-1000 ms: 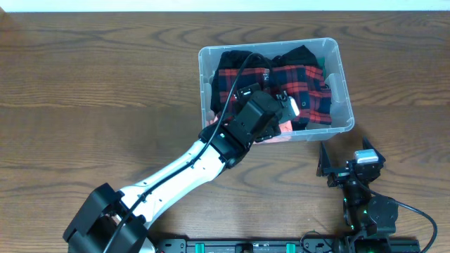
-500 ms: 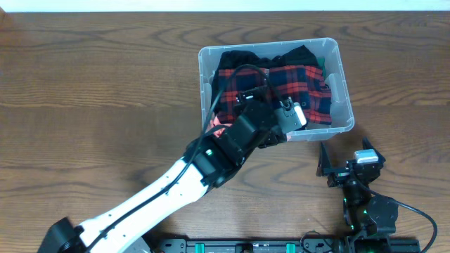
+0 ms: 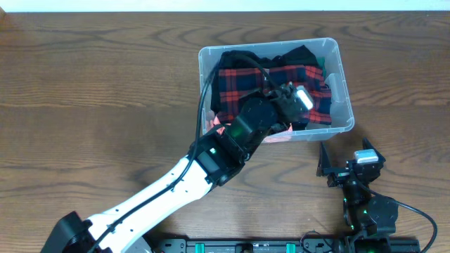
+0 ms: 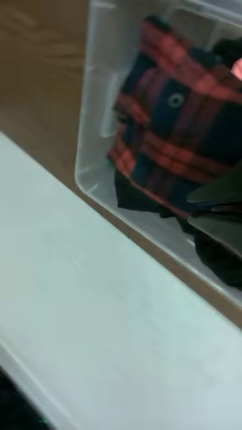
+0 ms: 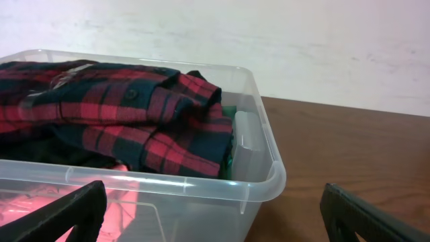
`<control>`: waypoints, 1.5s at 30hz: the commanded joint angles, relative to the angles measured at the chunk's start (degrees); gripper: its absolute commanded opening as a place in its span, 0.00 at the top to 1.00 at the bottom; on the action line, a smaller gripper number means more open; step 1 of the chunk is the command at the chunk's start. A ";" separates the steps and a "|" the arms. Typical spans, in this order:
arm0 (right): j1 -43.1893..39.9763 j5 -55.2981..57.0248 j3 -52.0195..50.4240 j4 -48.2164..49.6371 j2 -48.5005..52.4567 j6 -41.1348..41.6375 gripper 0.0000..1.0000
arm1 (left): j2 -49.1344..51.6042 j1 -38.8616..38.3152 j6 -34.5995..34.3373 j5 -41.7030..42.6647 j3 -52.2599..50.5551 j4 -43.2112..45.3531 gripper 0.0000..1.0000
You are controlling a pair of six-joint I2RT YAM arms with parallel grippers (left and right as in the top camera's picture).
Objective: Pack container
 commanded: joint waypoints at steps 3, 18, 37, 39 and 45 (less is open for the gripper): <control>-0.33 0.37 -0.09 -0.26 -0.22 -0.70 0.01 | 0.63 2.10 -19.06 -2.73 2.54 -2.73 0.94; -0.33 0.37 -0.09 -0.26 -0.22 -0.70 0.01 | 7.39 12.17 -27.67 19.39 28.20 -40.59 0.94; -0.33 0.37 -0.09 -0.24 -0.22 -0.68 0.01 | 27.93 14.93 -27.19 23.34 30.34 -40.98 0.94; -0.33 0.37 -0.09 -0.24 -0.22 -0.70 0.01 | 29.88 15.47 -27.17 23.34 30.34 -41.55 0.94; -0.33 0.37 -0.09 -0.26 -0.22 -0.70 0.01 | 32.96 16.90 -27.17 23.37 30.34 -42.16 0.94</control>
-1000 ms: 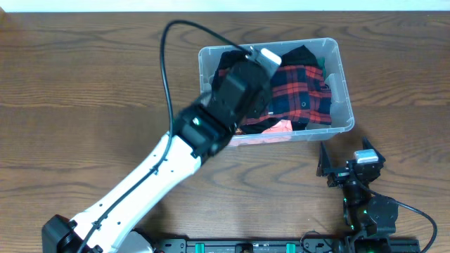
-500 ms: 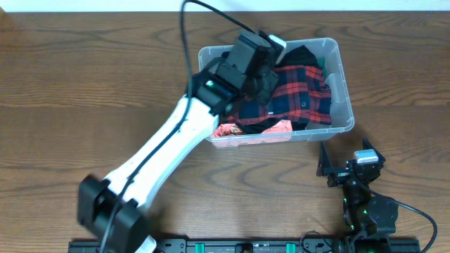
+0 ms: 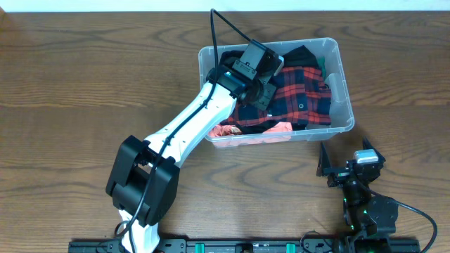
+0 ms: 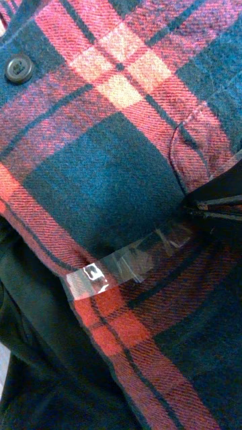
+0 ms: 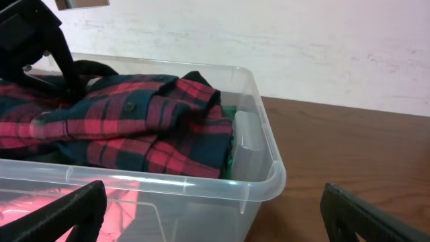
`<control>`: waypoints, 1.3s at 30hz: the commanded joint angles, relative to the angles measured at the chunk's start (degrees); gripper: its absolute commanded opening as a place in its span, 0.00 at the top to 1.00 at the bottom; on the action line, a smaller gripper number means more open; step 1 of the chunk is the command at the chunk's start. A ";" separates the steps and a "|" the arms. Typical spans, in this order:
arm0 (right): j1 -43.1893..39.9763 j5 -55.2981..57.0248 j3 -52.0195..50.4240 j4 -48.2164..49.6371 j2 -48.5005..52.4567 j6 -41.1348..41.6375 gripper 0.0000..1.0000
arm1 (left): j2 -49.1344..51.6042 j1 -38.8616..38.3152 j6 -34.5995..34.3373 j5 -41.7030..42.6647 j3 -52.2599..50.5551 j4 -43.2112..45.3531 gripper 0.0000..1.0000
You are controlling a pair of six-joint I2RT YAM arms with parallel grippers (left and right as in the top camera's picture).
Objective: Pack container
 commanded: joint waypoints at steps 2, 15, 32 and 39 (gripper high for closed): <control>-0.33 0.37 -0.09 -0.22 -0.22 -0.72 0.01 | 3.04 1.60 0.13 -1.81 -0.42 -0.46 0.94; -0.33 0.37 -0.09 -0.22 -0.22 -0.72 0.01 | -7.48 1.27 -0.09 -1.57 -0.17 7.56 0.94; -0.33 0.37 -0.09 -0.22 -0.22 -0.72 0.01 | -0.26 -4.55 -0.07 -1.57 -0.26 10.88 0.94; -0.33 0.37 -0.09 -0.22 -0.22 -0.72 0.01 | 3.58 -4.83 -0.04 -1.60 -0.92 8.98 0.94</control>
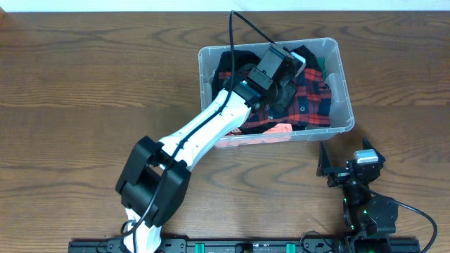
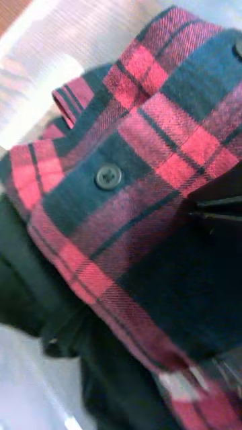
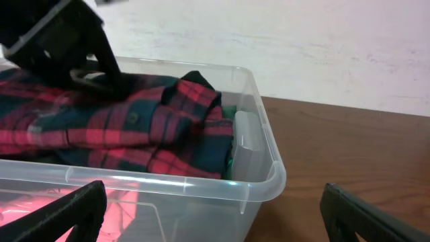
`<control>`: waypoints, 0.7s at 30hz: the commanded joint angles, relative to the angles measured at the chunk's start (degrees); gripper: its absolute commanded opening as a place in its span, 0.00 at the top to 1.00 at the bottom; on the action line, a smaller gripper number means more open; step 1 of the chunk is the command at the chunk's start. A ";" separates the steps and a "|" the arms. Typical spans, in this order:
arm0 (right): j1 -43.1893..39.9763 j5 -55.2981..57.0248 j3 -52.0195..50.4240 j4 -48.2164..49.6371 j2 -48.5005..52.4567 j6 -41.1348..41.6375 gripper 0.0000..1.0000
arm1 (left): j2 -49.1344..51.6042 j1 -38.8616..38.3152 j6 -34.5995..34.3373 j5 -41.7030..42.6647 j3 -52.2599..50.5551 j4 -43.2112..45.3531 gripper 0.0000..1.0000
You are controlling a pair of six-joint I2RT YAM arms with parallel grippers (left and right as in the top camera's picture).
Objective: Pack container
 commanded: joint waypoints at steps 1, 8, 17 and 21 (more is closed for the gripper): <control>-0.33 0.35 -0.09 -0.24 -0.22 -0.72 0.01 | 2.10 0.24 0.00 -0.48 -1.01 -0.85 0.94; -0.33 0.35 -0.09 -0.24 -0.22 -0.72 0.01 | 0.74 0.37 0.17 -0.48 -0.66 0.35 0.94; -0.33 0.35 -0.09 -0.24 -0.22 -0.70 0.01 | -8.02 3.26 0.17 -3.13 -0.61 0.70 0.94; -0.33 0.35 -0.09 -0.24 -0.22 -0.72 0.01 | -9.22 6.23 0.15 -4.17 -0.61 -1.77 0.94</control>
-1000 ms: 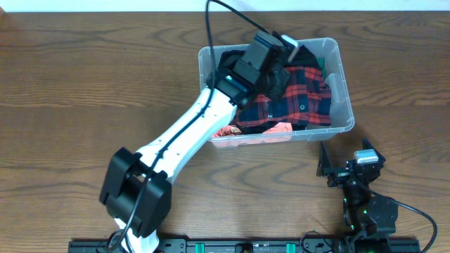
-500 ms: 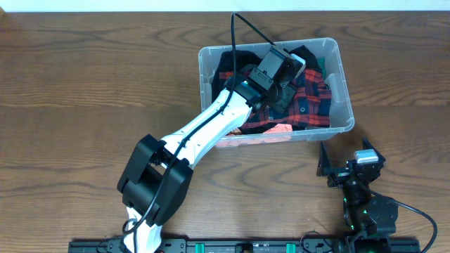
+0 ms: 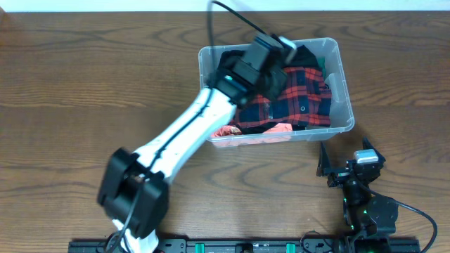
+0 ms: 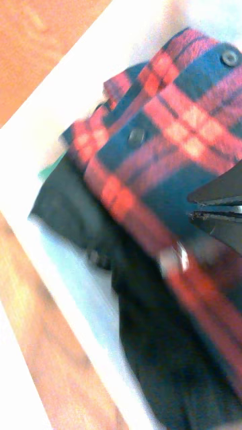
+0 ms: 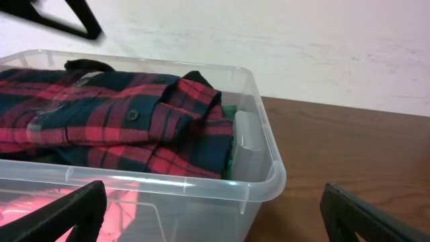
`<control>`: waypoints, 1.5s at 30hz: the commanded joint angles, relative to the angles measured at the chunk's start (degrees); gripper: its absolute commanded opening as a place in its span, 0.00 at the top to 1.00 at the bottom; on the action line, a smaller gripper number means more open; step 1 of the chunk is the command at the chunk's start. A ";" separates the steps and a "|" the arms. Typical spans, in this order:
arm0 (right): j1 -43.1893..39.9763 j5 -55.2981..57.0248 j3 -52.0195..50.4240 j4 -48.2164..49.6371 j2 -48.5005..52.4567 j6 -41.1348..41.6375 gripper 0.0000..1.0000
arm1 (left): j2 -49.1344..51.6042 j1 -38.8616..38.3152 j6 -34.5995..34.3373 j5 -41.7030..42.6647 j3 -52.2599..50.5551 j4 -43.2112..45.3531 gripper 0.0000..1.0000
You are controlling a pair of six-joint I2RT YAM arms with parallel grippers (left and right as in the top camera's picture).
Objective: Pack container
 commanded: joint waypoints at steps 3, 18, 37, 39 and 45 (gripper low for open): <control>-0.33 0.37 -0.09 -0.24 -0.22 -0.72 0.01 | -1.16 3.80 0.15 -2.27 -0.55 -4.70 0.94; -0.33 0.37 -0.09 -0.24 -0.22 -0.72 0.01 | -10.62 18.78 -2.36 -11.13 -0.72 -13.42 0.94; -0.33 0.37 -0.09 -0.24 -0.22 -0.72 0.01 | -14.84 36.22 -2.45 -11.13 -0.72 -17.55 0.02; -0.33 0.37 -0.09 -0.24 -0.22 -0.72 0.01 | -14.84 36.22 -2.43 -11.10 -0.72 -17.55 0.02; -0.33 0.37 -0.09 -0.24 -0.22 -0.72 0.01 | -14.84 36.22 -2.45 -11.13 -0.72 -17.55 0.02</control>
